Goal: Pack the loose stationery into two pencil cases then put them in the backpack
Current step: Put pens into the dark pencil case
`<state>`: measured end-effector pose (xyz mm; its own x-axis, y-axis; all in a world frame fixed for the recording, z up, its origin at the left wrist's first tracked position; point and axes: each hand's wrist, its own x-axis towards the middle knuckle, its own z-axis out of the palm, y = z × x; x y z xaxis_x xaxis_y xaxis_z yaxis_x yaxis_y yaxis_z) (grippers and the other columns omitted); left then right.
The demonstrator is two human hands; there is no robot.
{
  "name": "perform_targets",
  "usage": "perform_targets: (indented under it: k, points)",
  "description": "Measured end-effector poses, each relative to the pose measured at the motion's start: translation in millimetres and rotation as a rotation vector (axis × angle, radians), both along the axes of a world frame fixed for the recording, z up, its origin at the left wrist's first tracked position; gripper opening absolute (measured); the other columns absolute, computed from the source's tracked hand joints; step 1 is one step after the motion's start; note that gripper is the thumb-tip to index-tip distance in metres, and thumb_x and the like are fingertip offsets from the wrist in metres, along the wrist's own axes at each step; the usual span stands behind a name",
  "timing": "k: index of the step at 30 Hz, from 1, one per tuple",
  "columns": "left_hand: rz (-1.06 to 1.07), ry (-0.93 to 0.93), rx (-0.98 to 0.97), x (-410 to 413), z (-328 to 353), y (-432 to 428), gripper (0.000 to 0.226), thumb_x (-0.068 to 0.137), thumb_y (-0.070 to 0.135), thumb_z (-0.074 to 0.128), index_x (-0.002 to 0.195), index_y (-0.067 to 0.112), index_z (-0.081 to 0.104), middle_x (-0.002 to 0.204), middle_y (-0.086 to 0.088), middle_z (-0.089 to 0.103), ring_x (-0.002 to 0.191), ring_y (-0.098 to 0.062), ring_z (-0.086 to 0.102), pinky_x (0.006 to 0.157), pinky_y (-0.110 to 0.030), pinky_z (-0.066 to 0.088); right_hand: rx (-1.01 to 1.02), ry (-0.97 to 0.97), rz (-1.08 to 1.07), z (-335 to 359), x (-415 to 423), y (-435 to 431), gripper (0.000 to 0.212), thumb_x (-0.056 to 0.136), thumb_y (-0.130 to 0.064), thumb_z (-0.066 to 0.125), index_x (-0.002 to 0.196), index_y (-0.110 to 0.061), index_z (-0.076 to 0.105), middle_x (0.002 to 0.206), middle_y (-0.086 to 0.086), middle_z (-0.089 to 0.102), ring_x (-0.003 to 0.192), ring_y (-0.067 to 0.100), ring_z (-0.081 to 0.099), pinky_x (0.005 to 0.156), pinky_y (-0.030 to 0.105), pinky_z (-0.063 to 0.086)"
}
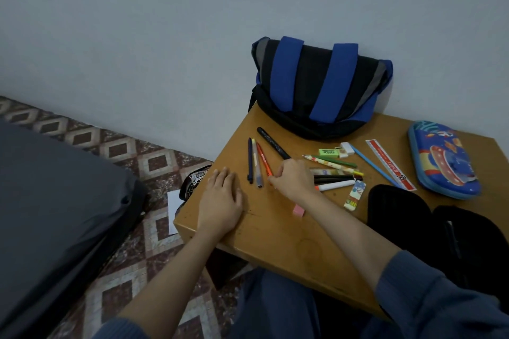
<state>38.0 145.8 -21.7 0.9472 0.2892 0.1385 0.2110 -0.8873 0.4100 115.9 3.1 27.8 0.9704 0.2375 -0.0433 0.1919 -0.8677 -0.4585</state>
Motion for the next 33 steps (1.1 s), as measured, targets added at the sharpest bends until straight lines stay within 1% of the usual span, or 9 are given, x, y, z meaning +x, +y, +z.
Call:
perform_targets:
  k: [4,8,12,14,18,21,26,30,33]
  points:
    - [-0.001,0.006,-0.006,0.4,0.0,-0.6,0.051,0.098,0.036,0.034,0.145,0.016,0.03,0.155,-0.001,0.023,0.145,-0.017,0.012,0.117,-0.031,0.012,-0.061,0.024,0.01,1.7,2.2,4.3,0.028,0.083,-0.036,0.067,0.09,-0.008,0.064,0.085,0.006,0.063,0.077,0.019,0.059,0.056,0.026,0.041]
    - [0.001,0.015,-0.016,0.5,0.2,-0.3,0.051,0.098,0.037,0.034,0.146,0.017,0.03,0.156,0.0,0.022,0.145,-0.016,0.012,0.117,-0.032,0.013,-0.103,0.024,-0.009,4.9,1.3,6.5,0.024,0.085,-0.03,0.066,0.093,-0.008,0.061,0.089,0.007,0.06,0.083,0.021,0.06,0.061,0.026,0.043]
    - [-0.001,0.02,-0.013,-0.1,0.4,-0.8,0.051,0.098,0.036,0.034,0.145,0.017,0.03,0.155,0.0,0.022,0.145,-0.017,0.012,0.117,-0.032,0.012,-0.146,-0.026,-0.011,7.9,-1.8,3.1,0.028,0.086,-0.031,0.064,0.069,-0.015,0.049,0.076,0.003,0.053,0.071,0.017,0.054,0.049,0.021,0.033]
    - [0.0,0.02,-0.008,0.1,0.8,-0.5,0.051,0.098,0.036,0.034,0.145,0.016,0.031,0.155,0.0,0.022,0.145,-0.017,0.012,0.117,-0.032,0.012,-0.133,-0.064,-0.035,10.5,-0.3,-1.4,0.029,0.086,-0.031,0.064,0.067,-0.017,0.048,0.072,0.002,0.054,0.067,0.016,0.055,0.048,0.021,0.035]
    - [-0.008,0.029,-0.015,-0.4,1.6,-0.8,0.051,0.099,0.036,0.033,0.145,0.016,0.031,0.155,0.0,0.023,0.145,-0.017,0.012,0.118,-0.032,0.013,0.012,-0.05,-0.111,23.9,4.4,-16.4,0.029,0.084,-0.025,0.067,0.063,-0.015,0.049,0.062,0.0,0.049,0.057,0.013,0.048,0.046,0.023,0.034]
    - [-0.017,0.034,-0.008,-0.9,2.4,-0.7,0.05,0.099,0.035,0.032,0.145,0.014,0.031,0.155,-0.002,0.023,0.145,-0.018,0.013,0.118,-0.033,0.013,0.238,-0.054,-0.177,34.7,5.6,-29.7,0.006,0.08,-0.011,0.066,0.078,-0.011,0.06,0.074,0.003,0.058,0.068,0.016,0.055,0.056,0.028,0.046]
    - [-0.009,0.098,-0.003,2.3,7.4,-0.7,0.049,0.099,0.032,0.034,0.144,0.012,0.034,0.154,-0.005,0.026,0.143,-0.022,0.018,0.117,-0.035,0.017,0.561,-0.087,-0.207,57.0,-1.2,-56.3,0.008,0.08,-0.005,0.064,0.086,-0.009,0.064,0.076,0.0,0.06,0.071,0.01,0.056,0.057,0.016,0.044]
    - [0.073,0.118,0.013,11.3,26.9,-21.8,0.044,0.097,0.032,0.036,0.132,0.007,0.047,0.142,-0.013,0.042,0.131,-0.029,0.037,0.115,-0.042,0.021,0.731,-0.093,-0.25,76.0,-5.2,-87.1,0.009,0.081,-0.002,0.066,0.079,-0.011,0.064,0.07,-0.003,0.059,0.072,0.014,0.06,0.064,0.028,0.055]
    - [-0.013,0.017,-0.027,8.4,36.7,-65.3,0.046,0.096,0.031,0.042,0.137,0.01,0.042,0.15,-0.012,0.032,0.139,-0.026,0.028,0.118,-0.04,0.014,0.916,-0.076,-0.303,86.3,-6.9,-115.2,0.017,0.084,0.002,0.062,0.073,-0.011,0.06,0.076,0.005,0.062,0.074,0.019,0.063,0.065,0.028,0.057]
